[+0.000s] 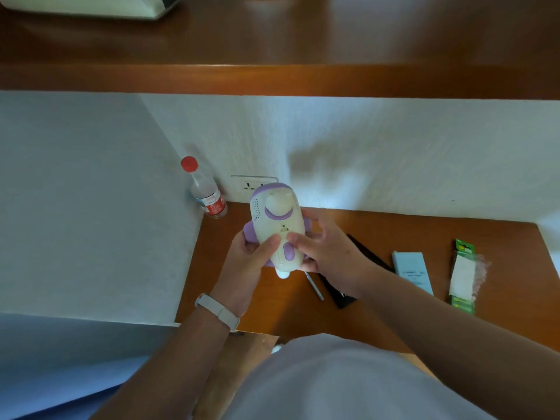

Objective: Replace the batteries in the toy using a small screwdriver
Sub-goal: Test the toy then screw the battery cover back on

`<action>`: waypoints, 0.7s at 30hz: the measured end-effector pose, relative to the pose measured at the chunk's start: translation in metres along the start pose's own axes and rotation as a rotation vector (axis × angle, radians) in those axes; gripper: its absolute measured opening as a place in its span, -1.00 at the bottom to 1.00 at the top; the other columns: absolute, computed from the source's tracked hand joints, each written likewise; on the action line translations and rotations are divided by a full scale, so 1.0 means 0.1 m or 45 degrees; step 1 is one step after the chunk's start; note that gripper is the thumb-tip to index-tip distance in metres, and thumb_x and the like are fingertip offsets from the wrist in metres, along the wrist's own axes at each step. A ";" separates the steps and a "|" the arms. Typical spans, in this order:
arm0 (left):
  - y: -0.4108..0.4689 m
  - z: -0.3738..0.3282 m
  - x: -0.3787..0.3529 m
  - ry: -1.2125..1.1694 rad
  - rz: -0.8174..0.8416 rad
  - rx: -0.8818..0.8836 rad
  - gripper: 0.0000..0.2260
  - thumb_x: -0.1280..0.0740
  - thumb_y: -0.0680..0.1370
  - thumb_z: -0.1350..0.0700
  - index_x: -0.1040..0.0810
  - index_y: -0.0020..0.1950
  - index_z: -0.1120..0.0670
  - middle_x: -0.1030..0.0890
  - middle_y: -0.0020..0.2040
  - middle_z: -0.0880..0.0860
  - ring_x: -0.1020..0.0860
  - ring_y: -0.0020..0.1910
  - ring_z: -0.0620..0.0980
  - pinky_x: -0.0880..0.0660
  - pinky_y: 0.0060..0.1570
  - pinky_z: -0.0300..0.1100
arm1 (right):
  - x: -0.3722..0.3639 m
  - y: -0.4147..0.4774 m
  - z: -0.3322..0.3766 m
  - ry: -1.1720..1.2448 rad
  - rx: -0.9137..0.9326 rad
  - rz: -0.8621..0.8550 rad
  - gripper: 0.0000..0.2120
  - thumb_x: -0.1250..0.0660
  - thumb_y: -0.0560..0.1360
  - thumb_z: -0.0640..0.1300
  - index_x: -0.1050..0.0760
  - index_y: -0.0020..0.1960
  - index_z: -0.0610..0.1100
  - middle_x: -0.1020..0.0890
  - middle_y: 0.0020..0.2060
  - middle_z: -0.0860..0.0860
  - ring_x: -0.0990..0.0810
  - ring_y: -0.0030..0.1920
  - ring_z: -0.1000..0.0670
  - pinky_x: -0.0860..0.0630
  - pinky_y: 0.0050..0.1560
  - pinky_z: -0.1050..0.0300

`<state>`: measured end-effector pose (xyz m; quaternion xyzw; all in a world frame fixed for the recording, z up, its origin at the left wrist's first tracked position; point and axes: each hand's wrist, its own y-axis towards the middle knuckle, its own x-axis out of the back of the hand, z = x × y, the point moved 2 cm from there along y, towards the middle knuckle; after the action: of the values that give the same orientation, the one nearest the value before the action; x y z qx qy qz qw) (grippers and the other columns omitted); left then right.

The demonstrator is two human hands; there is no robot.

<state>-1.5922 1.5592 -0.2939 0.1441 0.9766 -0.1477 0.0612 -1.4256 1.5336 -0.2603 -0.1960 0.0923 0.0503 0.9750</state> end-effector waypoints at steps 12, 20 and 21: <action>0.02 0.76 0.57 0.180 -0.091 0.221 -0.35 -0.57 0.41 -0.03 -0.41 0.43 0.02 -0.60 0.28 0.05 -0.60 0.25 0.07 -0.63 0.13 0.11 | -0.28 0.20 -0.74 -0.080 -0.185 -0.118 -0.52 -0.45 0.51 -0.13 -0.31 0.32 0.11 -0.58 0.18 -0.05 -0.64 0.09 0.01 -0.63 -0.13 0.22; 0.03 0.98 0.67 0.192 -0.097 0.303 -0.31 -0.53 0.35 -0.12 -0.39 0.44 -0.05 -0.58 0.29 -0.03 -0.57 0.28 0.03 -0.62 0.17 0.05 | -0.38 0.32 -1.05 -0.166 -0.208 -0.210 -0.47 -0.42 0.54 -0.12 -0.29 0.43 0.01 -0.58 0.13 -0.01 -0.63 0.06 0.06 -0.61 -0.17 0.27; 0.04 1.00 0.68 0.192 -0.095 0.311 -0.31 -0.54 0.36 -0.10 -0.39 0.44 -0.05 -0.58 0.29 -0.03 -0.57 0.28 0.03 -0.62 0.18 0.06 | -0.38 0.33 -1.07 -0.179 -0.210 -0.207 -0.46 -0.43 0.53 -0.11 -0.28 0.43 0.02 -0.58 0.15 -0.01 -0.63 0.08 0.05 -0.63 -0.12 0.24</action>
<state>-1.6480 1.5505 -0.4013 0.1248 0.9578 -0.2565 -0.0358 -1.4845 1.5200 -0.3619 -0.2785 0.0032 -0.0080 0.9604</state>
